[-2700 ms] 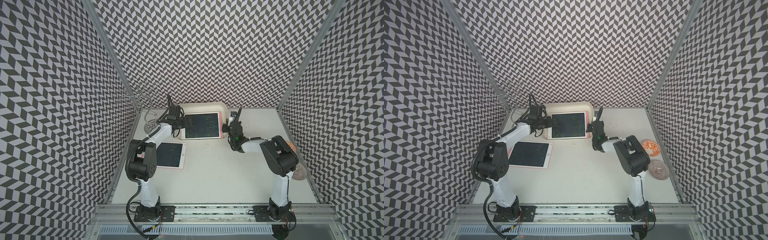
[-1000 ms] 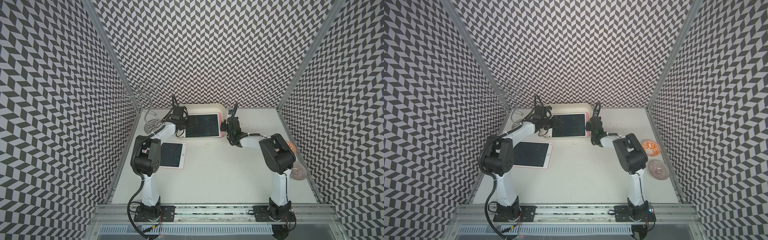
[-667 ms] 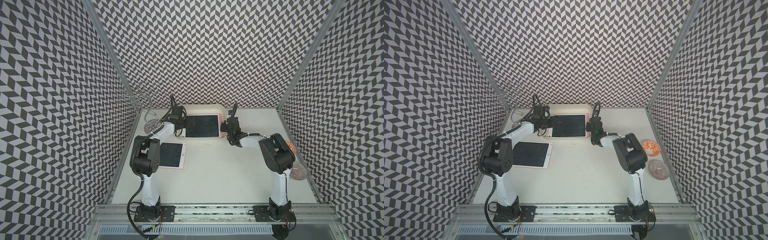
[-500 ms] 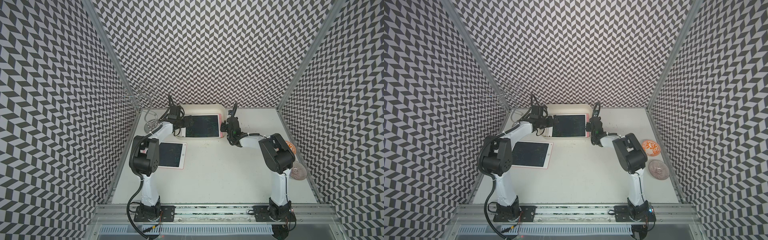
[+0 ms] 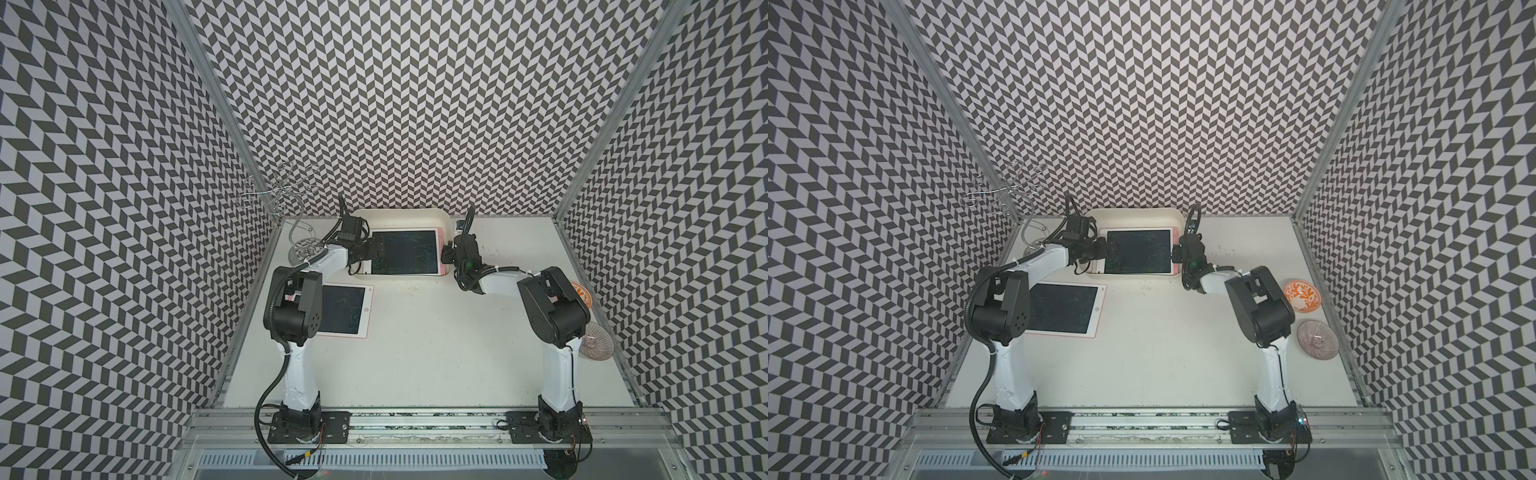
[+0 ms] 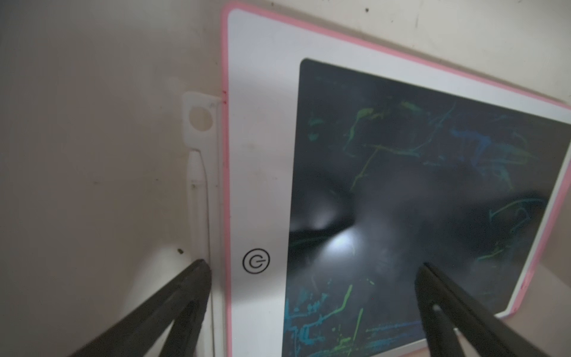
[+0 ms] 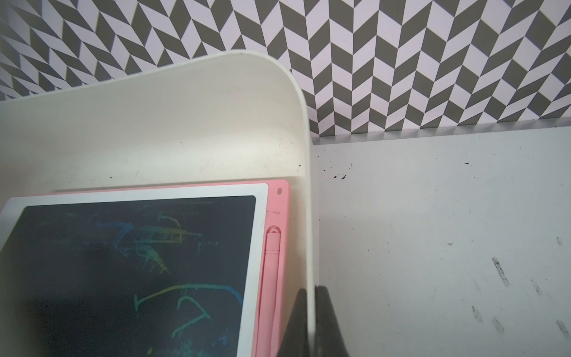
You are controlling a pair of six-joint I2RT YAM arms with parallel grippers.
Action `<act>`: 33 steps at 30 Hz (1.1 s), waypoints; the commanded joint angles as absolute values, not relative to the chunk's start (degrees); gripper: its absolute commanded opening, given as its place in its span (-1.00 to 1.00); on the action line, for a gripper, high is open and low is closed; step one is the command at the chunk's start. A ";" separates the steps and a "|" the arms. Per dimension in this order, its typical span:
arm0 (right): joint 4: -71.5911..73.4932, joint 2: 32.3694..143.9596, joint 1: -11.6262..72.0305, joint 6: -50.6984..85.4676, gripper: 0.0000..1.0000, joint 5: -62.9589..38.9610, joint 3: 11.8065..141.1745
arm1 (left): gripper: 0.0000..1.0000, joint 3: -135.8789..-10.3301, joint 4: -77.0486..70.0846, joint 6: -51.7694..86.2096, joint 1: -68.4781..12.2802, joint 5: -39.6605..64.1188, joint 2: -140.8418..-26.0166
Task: Take out the writing tablet from the storage box
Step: Pick up the writing tablet from the storage box.
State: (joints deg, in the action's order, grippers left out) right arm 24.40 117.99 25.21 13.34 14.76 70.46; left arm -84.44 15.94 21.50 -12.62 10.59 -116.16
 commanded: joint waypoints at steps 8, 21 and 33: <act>34.83 117.69 25.13 14.41 -1.00 13.97 73.01 | 0.99 -85.63 14.85 22.22 -13.31 13.36 -117.50; 33.84 117.86 25.12 14.97 -1.00 12.81 73.67 | 0.99 -88.42 14.60 22.90 -14.76 20.32 -117.00; 32.87 118.14 25.10 15.34 -1.00 11.82 74.49 | 0.99 -88.43 13.31 20.26 -14.50 31.17 -113.67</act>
State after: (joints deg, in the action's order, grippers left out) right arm 23.51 118.21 24.14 13.37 14.20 71.11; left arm -87.33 14.98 20.80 -12.64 21.32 -116.57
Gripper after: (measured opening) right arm 0.048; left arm 0.993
